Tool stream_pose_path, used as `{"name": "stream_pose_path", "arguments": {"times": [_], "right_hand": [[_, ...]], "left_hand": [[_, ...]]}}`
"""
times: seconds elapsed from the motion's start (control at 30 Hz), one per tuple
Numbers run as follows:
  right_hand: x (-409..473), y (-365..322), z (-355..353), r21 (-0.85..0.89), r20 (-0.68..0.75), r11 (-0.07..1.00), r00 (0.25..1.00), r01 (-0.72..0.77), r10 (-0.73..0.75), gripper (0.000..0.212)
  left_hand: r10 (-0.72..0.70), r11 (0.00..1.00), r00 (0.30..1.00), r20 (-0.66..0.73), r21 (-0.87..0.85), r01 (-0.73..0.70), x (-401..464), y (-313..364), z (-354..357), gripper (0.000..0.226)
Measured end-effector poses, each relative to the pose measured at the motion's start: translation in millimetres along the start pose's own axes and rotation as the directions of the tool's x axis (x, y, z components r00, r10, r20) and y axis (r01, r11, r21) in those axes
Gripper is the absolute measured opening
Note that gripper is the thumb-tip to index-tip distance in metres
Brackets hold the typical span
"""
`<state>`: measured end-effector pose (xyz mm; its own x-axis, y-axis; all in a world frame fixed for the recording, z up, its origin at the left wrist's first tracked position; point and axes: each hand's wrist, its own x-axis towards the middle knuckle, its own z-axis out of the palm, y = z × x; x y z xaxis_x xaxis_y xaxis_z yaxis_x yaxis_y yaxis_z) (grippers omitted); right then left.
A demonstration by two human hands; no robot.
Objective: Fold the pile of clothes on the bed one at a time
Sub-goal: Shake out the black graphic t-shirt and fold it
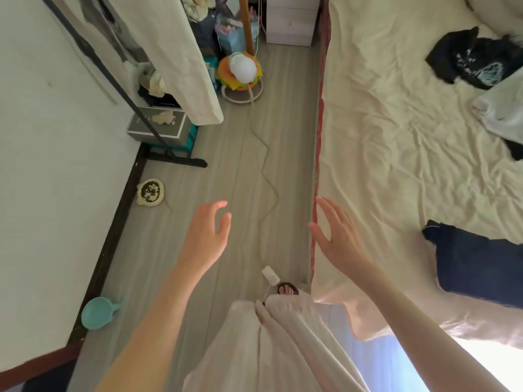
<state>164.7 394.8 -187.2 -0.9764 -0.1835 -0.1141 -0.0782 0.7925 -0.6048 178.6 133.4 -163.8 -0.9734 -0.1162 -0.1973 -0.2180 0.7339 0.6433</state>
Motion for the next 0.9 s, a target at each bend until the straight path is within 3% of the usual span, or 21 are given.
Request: {"name": "stream_pose_path", "arguments": {"times": [0.4,0.6,0.9], "right_hand": [[94,-15,-46,-0.171,-0.076,0.985,0.997,0.016,-0.029,0.057],[204,5,-63,-0.21,-0.076,0.978,0.997,-0.01,-0.006,0.068],[374,6,-128,-0.265,-0.155,0.964,0.988,-0.024,-0.018,0.063]], "left_hand": [[0.157,0.987,0.985,0.069,0.03,-0.16,114,40,-27,0.041],[0.259,0.946,0.965,0.042,0.193,-0.262,218,59,-37,0.049],[0.33,0.907,0.943,0.046,0.26,-0.33,381,123,-56,0.047]]}}
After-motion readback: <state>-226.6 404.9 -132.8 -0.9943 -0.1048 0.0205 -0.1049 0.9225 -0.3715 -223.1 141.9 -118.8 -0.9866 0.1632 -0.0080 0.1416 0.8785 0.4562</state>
